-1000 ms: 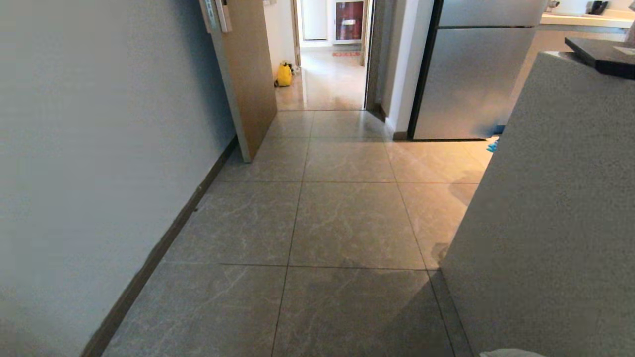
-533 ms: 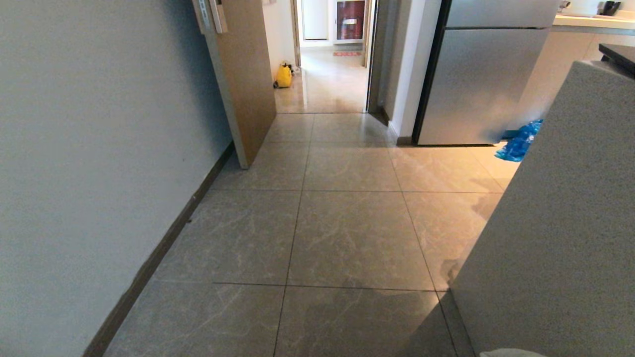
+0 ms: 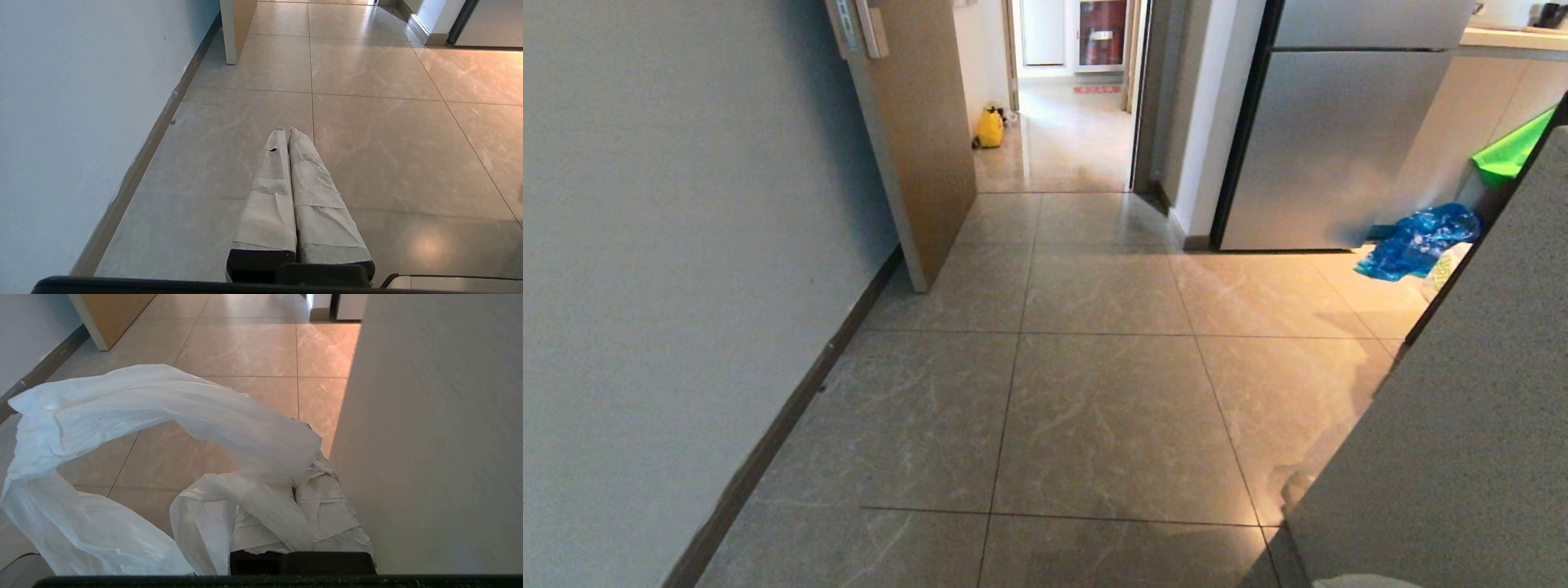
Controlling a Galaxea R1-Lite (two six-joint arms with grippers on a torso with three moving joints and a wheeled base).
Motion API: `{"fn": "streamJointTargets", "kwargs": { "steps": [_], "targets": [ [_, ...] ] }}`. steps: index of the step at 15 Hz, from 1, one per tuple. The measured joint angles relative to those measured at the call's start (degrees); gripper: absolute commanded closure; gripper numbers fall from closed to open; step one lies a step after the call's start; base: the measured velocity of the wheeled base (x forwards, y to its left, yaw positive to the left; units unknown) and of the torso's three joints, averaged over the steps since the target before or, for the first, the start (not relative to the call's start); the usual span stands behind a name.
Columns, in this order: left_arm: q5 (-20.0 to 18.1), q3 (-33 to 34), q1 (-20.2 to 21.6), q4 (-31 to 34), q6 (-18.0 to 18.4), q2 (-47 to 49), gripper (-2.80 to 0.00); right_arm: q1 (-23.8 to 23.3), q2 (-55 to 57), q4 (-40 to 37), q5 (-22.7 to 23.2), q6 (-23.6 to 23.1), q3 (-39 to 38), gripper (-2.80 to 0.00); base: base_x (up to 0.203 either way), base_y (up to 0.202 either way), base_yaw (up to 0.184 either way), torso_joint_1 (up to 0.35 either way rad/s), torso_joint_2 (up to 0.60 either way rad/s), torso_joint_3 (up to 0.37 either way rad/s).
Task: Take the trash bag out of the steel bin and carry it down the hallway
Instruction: Put the trash bag at the door
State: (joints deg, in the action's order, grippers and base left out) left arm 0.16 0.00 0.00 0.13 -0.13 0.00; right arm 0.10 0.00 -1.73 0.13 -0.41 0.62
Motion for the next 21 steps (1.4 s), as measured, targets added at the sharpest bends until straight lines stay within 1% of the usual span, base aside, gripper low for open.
{"fn": "streamJointTargets", "kwargs": {
  "steps": [21],
  "targets": [
    [0.0, 0.0, 0.0, 0.0, -0.1, 0.0, 0.0, 0.0, 0.0, 0.0, 0.0, 0.0, 0.0, 0.0, 0.19, 0.0, 0.001, 0.002, 0.0, 0.003]
  ]
}}
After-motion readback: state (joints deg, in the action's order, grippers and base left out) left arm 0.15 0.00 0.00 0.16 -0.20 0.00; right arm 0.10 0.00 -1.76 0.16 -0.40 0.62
